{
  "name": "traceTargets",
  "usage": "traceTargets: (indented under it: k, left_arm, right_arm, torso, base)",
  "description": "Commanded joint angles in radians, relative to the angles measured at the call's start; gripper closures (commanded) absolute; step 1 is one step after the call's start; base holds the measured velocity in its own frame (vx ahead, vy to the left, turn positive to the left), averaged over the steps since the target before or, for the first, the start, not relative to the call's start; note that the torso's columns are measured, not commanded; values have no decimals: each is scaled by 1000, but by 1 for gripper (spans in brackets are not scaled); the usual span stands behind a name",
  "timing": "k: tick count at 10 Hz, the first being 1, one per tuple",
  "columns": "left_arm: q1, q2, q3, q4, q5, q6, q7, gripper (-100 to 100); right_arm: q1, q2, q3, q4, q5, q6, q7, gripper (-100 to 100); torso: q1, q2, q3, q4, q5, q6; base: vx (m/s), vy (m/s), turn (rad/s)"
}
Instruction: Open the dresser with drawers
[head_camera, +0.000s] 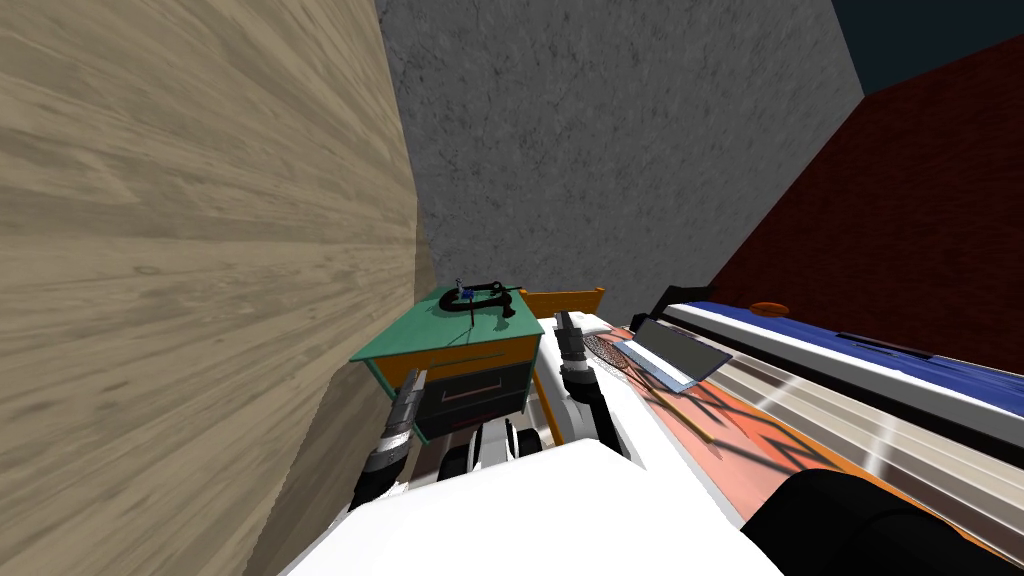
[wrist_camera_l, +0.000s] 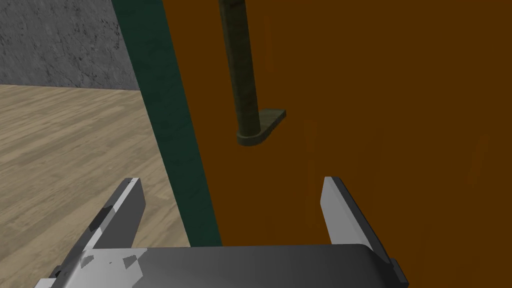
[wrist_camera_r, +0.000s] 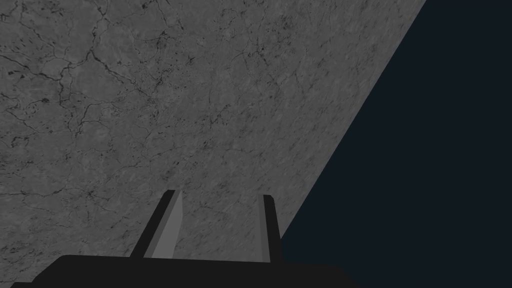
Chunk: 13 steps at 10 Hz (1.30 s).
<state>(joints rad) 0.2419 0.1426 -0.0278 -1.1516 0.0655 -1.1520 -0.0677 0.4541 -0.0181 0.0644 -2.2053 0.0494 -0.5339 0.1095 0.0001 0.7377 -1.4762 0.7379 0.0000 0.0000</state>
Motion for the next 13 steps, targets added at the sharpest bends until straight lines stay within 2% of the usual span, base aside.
traceTargets:
  k: [1, 2, 4, 5, 7, 8, 12, 13]
  left_arm:
    - [-10, -23, -3, 72, -1, -53, -2, -100]
    - [-10, -23, -3, 75, -1, -53, -2, -100]
    - [-20, -48, -5, 121, -1, -86, -3, -100]
    - [-26, -82, -6, 156, -1, -111, -4, -100]
    - [-30, -117, -7, 175, -1, -125, -4, -100]
    - [-34, -107, -6, 177, -1, -124, -5, -100]
    - [-100, -104, 7, 135, 2, -20, -6, -100]
    - [-85, -102, 5, 132, 2, -33, -4, -100]
  right_arm:
    - [0, 0, 0, 0, 0, 0, 0, 0]
    - [0, 0, 0, 0, 0, 0, 0, 0]
    - [0, 0, 0, 0, 0, 0, 0, 0]
    - [0, 0, 0, 0, 0, 0, 0, 0]
    - [0, 0, 0, 0, 0, 0, 0, 0]
    - [0, 0, 0, 0, 0, 0, 0, 0]
    - [0, 0, 0, 0, 0, 0, 0, 0]
    - [0, 0, 0, 0, 0, 0, 0, 0]
  torso:
    - [0, 1, 0, 0, 0, 0]
    - [0, 1, 0, 0, 0, 0]
    - [0, 1, 1, 0, 0, 0]
    - [0, 1, 0, 0, 0, 0]
    - [0, 0, 0, 0, 0, 0]
    - [0, 1, 0, 0, 0, 0]
    - [0, 1, 1, 0, 0, 0]
    - [0, 1, 0, 0, 0, 0]
  base:
    - [20, 10, -10]
    - [14, 4, -5]
    - [10, 6, -10]
    - [18, 12, -12]
    - [15, 7, -8]
    - [0, 0, 0]
    - [-24, -4, 25]
    - [-14, -1, 2]
